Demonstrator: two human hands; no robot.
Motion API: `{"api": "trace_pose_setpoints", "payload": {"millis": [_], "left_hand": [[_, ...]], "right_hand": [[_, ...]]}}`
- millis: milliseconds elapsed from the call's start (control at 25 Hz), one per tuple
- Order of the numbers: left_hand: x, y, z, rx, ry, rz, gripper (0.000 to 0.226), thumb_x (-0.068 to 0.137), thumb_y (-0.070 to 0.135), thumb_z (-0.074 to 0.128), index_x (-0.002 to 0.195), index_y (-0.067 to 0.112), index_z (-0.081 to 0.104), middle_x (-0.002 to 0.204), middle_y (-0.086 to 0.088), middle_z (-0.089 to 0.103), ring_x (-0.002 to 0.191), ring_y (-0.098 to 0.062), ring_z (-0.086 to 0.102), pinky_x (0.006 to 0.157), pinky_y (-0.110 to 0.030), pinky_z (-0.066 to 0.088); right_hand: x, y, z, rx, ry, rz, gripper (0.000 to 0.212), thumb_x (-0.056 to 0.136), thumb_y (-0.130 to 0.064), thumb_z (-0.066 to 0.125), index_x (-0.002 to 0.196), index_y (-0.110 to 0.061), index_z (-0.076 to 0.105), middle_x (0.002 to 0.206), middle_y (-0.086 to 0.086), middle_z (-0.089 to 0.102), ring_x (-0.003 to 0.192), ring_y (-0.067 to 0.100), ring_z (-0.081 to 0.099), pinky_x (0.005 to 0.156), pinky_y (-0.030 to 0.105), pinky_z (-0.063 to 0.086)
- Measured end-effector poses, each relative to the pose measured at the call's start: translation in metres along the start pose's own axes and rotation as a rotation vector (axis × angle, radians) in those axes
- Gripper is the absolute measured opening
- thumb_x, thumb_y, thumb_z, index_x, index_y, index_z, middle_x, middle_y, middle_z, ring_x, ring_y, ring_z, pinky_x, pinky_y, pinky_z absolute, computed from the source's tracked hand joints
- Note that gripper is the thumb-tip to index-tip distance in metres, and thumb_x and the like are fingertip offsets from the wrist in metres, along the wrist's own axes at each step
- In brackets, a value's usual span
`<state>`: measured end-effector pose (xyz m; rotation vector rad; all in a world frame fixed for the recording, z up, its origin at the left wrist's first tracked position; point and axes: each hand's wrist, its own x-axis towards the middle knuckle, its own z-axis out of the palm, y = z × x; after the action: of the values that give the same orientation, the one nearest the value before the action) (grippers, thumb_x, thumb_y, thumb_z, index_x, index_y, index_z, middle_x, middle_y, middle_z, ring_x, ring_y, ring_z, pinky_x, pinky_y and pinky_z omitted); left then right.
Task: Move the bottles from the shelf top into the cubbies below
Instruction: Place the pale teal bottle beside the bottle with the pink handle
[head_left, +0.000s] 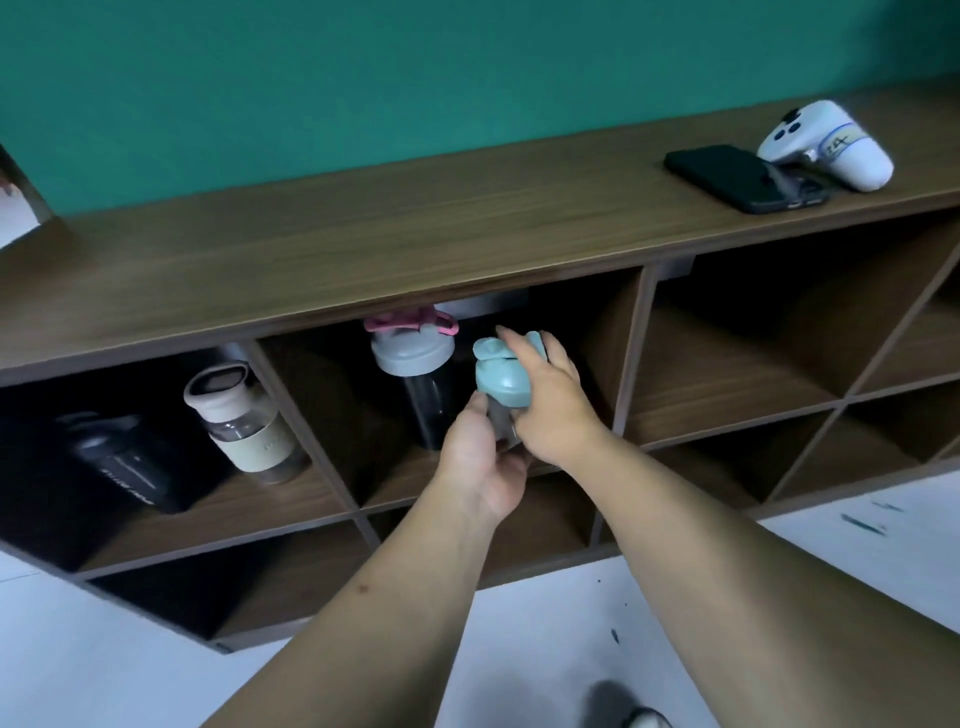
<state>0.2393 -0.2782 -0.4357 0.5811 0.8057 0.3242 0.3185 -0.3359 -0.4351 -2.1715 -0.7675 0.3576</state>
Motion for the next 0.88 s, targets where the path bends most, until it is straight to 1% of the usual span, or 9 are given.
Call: {"api": "trace_pose_setpoints", "payload": {"millis": [80,200,280,360,440,520,680,800,880], "left_hand": [[-0.005,-0.003,0.003,0.014,0.002,-0.013,0.037,0.123,0.037,0.043,0.132,0.014,0.072,0.122,-0.015,0.080,0.105,-0.026,0.076,0.084,-0.043,0.062],[-0.013,-0.003,0.008,0.055,0.016,-0.007,0.045,0.122,0.043,0.044,0.140,0.013,0.072,0.134,-0.017,0.080,0.111,-0.029,0.077,0.099,-0.045,0.063],[-0.014,-0.003,0.010,0.082,0.039,-0.009,0.047,0.120,0.049,0.046,0.137,0.015,0.074,0.139,-0.020,0.079,0.128,-0.035,0.076,0.120,-0.052,0.057],[-0.013,-0.003,0.011,0.088,0.084,-0.002,0.043,0.120,0.050,0.046,0.114,0.020,0.076,0.127,-0.020,0.082,0.135,-0.039,0.074,0.130,-0.056,0.050],[-0.012,-0.002,0.011,0.095,0.113,-0.007,0.045,0.121,0.048,0.044,0.097,0.022,0.072,0.093,-0.014,0.086,0.119,-0.036,0.075,0.130,-0.057,0.048],[-0.010,-0.003,0.013,0.111,0.085,-0.029,0.048,0.122,0.049,0.041,0.096,0.022,0.072,0.068,-0.009,0.086,0.102,-0.033,0.075,0.122,-0.054,0.052],[0.007,-0.001,0.015,0.135,0.021,-0.037,0.052,0.121,0.051,0.039,0.102,0.020,0.076,0.077,-0.012,0.089,0.105,-0.034,0.076,0.115,-0.053,0.053],[0.019,0.007,0.017,0.083,0.028,-0.043,0.045,0.120,0.054,0.039,0.114,0.026,0.073,0.107,-0.014,0.084,0.118,-0.037,0.074,0.122,-0.057,0.050],[0.021,0.009,0.018,0.092,0.044,-0.044,0.045,0.120,0.055,0.038,0.107,0.026,0.070,0.092,-0.013,0.086,0.105,-0.034,0.072,0.117,-0.055,0.049]], "right_hand": [[-0.007,0.003,0.002,0.105,0.014,0.060,0.114,0.100,0.007,0.070,0.178,-0.050,0.010,0.190,0.008,-0.004,0.176,0.035,0.012,0.143,0.052,0.028],[-0.022,0.007,0.018,0.243,0.140,0.244,0.120,0.100,0.001,0.074,0.180,-0.042,-0.004,0.190,0.013,0.007,0.165,0.043,0.041,0.134,0.056,0.045],[-0.029,0.009,0.030,0.293,0.185,0.381,0.104,0.102,-0.004,0.074,0.181,-0.027,0.009,0.182,0.019,0.031,0.153,0.046,0.055,0.125,0.056,0.052],[-0.030,0.009,0.039,0.364,0.194,0.448,0.083,0.102,-0.009,0.074,0.173,-0.019,0.032,0.164,0.023,0.056,0.142,0.047,0.063,0.118,0.056,0.059],[-0.022,0.006,0.043,0.446,0.200,0.478,0.074,0.100,-0.009,0.074,0.166,-0.017,0.041,0.153,0.024,0.064,0.136,0.048,0.067,0.113,0.056,0.062],[-0.012,0.002,0.040,0.487,0.215,0.511,0.069,0.098,-0.011,0.074,0.160,-0.013,0.044,0.152,0.025,0.063,0.135,0.049,0.067,0.112,0.058,0.062],[0.005,-0.001,0.033,0.539,0.210,0.552,0.066,0.100,-0.015,0.074,0.159,-0.013,0.046,0.155,0.023,0.059,0.137,0.050,0.066,0.113,0.056,0.060],[0.015,0.003,0.032,0.609,0.166,0.546,0.071,0.098,-0.007,0.069,0.164,-0.018,0.045,0.155,0.022,0.062,0.134,0.048,0.068,0.115,0.055,0.061],[0.021,0.004,0.031,0.652,0.156,0.551,0.071,0.096,-0.006,0.069,0.162,-0.019,0.048,0.151,0.022,0.066,0.131,0.046,0.070,0.114,0.056,0.063]]}}
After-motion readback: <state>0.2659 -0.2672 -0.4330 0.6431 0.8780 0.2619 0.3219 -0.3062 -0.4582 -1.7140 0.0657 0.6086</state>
